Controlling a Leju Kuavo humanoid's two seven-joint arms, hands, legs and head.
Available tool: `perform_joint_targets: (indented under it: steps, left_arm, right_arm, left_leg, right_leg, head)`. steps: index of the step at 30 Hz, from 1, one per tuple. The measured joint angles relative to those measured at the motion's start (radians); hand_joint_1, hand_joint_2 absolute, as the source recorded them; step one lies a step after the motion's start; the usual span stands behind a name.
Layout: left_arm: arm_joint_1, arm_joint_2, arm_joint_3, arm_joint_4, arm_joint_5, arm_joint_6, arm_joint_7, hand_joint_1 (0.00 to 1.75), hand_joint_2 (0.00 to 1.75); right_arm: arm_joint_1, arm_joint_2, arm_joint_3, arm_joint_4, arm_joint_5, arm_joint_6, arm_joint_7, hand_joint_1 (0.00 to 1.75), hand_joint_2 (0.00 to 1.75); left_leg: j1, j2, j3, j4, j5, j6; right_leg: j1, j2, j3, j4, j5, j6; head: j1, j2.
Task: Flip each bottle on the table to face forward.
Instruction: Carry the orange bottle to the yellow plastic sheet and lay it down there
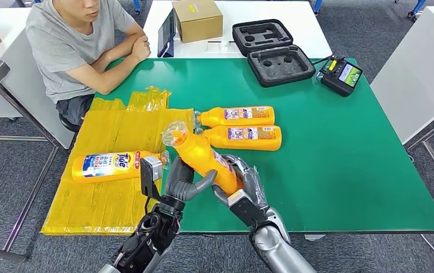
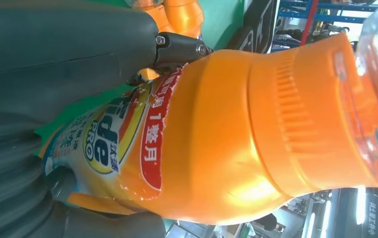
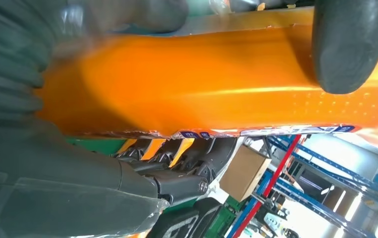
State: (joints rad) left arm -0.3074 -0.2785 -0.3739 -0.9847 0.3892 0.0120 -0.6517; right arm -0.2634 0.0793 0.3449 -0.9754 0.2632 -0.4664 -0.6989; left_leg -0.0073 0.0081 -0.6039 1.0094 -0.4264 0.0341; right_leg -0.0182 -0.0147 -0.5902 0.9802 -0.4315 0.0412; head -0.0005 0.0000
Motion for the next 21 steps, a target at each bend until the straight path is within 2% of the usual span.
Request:
perform_joint_targets:
  steps: [15, 19, 21]
  left_arm:
    - [-0.003, 0.001, 0.007, 0.017, 0.000, -0.004, -0.008, 1.75, 1.75]
    - [-0.008, 0.001, 0.008, 0.024, -0.012, -0.001, -0.023, 1.75, 1.75]
    - [-0.011, 0.001, 0.008, 0.025, -0.024, 0.012, -0.031, 1.75, 1.75]
  right_arm:
    - [-0.004, 0.000, 0.006, 0.014, -0.002, 0.001, 0.000, 1.66, 1.75]
    - [-0.012, 0.000, 0.011, 0.023, -0.011, 0.000, 0.000, 1.58, 1.75]
    - [-0.015, 0.000, 0.014, 0.026, -0.013, -0.001, 0.000, 1.46, 1.75]
  left_leg:
    - [0.000, 0.000, 0.000, 0.000, 0.000, 0.000]
    - [0.000, 0.000, 0.000, 0.000, 0.000, 0.000]
    - [0.000, 0.000, 0.000, 0.000, 0.000, 0.000]
  right_leg:
    - [0.000, 0.000, 0.000, 0.000, 0.000, 0.000]
    - [0.000, 0.000, 0.000, 0.000, 0.000, 0.000]
    - [0.000, 0.000, 0.000, 0.000, 0.000, 0.000]
  head:
    - [0.000, 0.000]
    - [0.000, 0.000]
    - [0.000, 0.000]
